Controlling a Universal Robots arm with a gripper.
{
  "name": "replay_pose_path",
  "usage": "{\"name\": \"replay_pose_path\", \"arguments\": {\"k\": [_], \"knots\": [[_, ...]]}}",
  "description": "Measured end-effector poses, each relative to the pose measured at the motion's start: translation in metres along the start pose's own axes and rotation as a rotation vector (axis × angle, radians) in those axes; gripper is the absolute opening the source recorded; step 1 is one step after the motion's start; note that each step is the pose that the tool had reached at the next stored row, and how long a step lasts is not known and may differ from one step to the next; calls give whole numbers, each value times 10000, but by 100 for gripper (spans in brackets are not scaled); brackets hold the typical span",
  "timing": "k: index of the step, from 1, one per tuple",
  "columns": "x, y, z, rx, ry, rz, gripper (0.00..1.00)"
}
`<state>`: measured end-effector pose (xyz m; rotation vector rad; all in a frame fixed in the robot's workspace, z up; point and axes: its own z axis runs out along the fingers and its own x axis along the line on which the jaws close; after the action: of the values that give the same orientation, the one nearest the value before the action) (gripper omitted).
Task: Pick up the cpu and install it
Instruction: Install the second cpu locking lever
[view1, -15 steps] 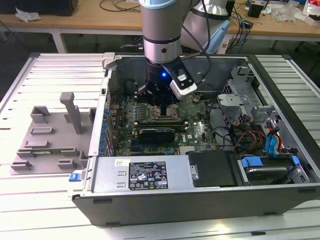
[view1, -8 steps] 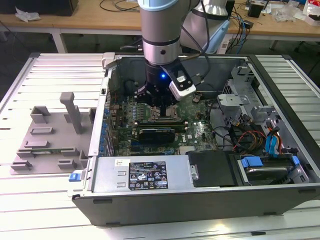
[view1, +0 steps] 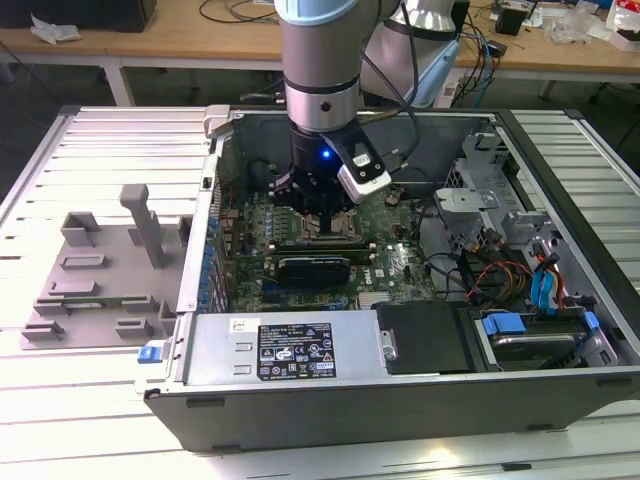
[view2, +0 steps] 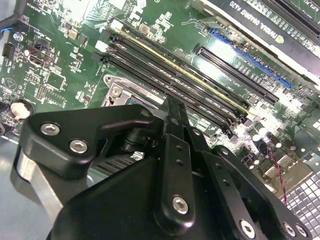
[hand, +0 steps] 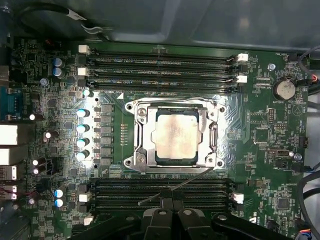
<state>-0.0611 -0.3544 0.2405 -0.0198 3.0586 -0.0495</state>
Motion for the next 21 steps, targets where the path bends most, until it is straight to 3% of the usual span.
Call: {"name": "replay_pose_path", "arguments": {"k": [8,15,21], "knots": [[26,2,58,3,2,2,11],[69,6,180,19,3,-1,11],[92,8,185,15,-4,0,11]]}}
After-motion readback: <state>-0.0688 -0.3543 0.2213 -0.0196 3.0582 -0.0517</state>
